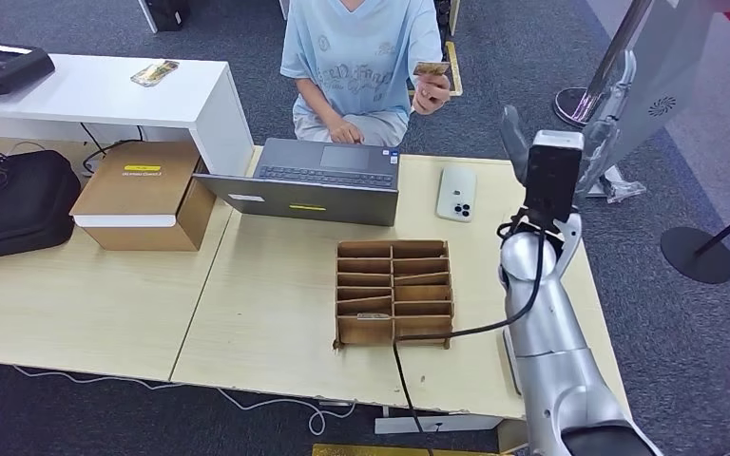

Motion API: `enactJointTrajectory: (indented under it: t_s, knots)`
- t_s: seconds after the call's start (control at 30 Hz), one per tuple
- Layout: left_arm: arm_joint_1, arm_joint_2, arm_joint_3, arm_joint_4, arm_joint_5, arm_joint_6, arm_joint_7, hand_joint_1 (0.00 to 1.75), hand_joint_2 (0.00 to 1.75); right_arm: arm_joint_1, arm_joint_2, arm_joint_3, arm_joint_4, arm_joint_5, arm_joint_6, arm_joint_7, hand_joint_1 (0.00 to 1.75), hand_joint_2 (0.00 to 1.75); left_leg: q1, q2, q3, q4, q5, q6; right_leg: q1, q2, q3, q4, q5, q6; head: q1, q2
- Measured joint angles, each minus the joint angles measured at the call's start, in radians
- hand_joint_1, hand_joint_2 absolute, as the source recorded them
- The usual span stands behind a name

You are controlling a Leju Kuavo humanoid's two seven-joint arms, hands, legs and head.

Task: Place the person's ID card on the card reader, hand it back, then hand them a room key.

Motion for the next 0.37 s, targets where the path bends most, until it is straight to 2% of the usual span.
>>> enactJointTrajectory:
  t_s: [0.13, 0.23, 0.33, 0.37]
  knots:
    - [0.004, 0.004, 0.0, 0.0, -0.002, 0.0, 0.0, 0.0, 0.0, 0.161, -0.045, -0.003, -0.193, -0.15, 0.187, -0.028, 0.0, 1.75, 0.0, 0.0, 0.0, 0.0, -0.001, 0.0, 0.0, 0.0, 0.0, -0.001, 0.0, 0.0, 0.0, 0.0]
    - [0.006, 0.007, 0.001, 0.0, -0.004, 0.0, 0.0, 0.0, 0.0, 0.284, -0.052, -0.041, -0.327, -0.316, 0.345, -0.049, 0.0, 1.75, 0.0, -0.001, -0.001, 0.0, -0.001, 0.001, 0.0, -0.001, 0.0, -0.001, -0.001, 0.0, 0.0, 0.0]
    - [0.007, 0.008, 0.001, 0.0, -0.005, 0.0, 0.0, 0.0, 0.0, 0.399, -0.047, -0.099, -0.443, -0.536, 0.491, -0.054, 0.0, 1.75, 0.0, -0.002, -0.001, 0.0, -0.002, 0.001, 0.0, -0.002, 0.0, -0.001, -0.002, 0.002, 0.0, 0.0]
    - [0.007, 0.009, 0.001, 0.0, -0.006, 0.0, 0.0, 0.0, 0.0, 0.418, -0.045, -0.11, -0.461, -0.573, 0.515, -0.053, 0.0, 1.75, 0.0, -0.002, -0.001, 0.0, -0.002, 0.001, 0.0, -0.003, 0.0, -0.001, -0.002, 0.002, 0.0, 0.0]
